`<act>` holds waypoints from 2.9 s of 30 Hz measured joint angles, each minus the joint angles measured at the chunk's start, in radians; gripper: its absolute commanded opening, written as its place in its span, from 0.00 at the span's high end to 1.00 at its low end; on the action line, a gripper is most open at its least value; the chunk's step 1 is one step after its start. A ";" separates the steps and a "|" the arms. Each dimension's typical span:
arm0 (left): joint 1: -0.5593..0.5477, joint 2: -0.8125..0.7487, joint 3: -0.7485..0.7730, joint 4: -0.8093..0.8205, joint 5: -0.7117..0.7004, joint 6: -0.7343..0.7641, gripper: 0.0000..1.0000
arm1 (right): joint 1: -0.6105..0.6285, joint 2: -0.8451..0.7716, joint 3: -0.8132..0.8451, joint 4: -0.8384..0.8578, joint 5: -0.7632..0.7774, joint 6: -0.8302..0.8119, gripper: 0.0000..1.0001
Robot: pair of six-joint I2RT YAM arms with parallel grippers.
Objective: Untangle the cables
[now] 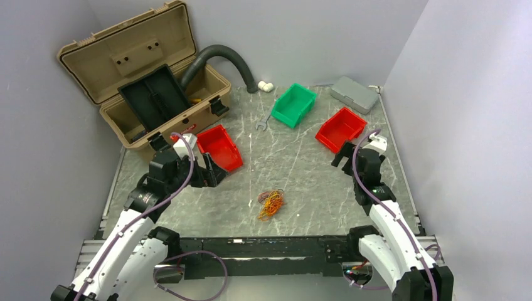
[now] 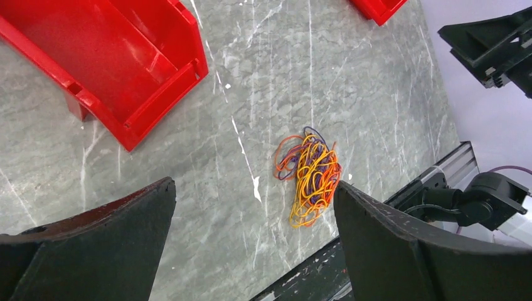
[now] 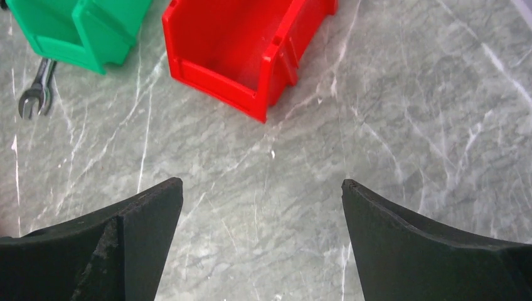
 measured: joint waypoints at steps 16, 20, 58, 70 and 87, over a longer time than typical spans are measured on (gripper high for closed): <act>-0.364 0.334 -0.097 0.277 0.031 -0.018 0.04 | 0.000 0.042 0.075 -0.097 -0.270 0.035 0.00; -0.434 0.421 -0.080 0.313 -0.017 -0.015 0.11 | 0.000 0.039 0.075 -0.106 -0.345 0.029 0.00; -0.451 0.668 -0.158 0.765 0.140 -0.114 1.00 | 0.330 0.003 -0.142 0.035 -0.646 0.078 0.11; -0.442 0.665 -0.165 0.805 0.174 -0.142 1.00 | 0.365 -0.046 -0.213 0.083 -0.679 0.117 0.23; -0.436 0.673 -0.164 0.790 0.183 -0.146 1.00 | 0.604 0.340 -0.213 0.380 -0.668 0.131 0.45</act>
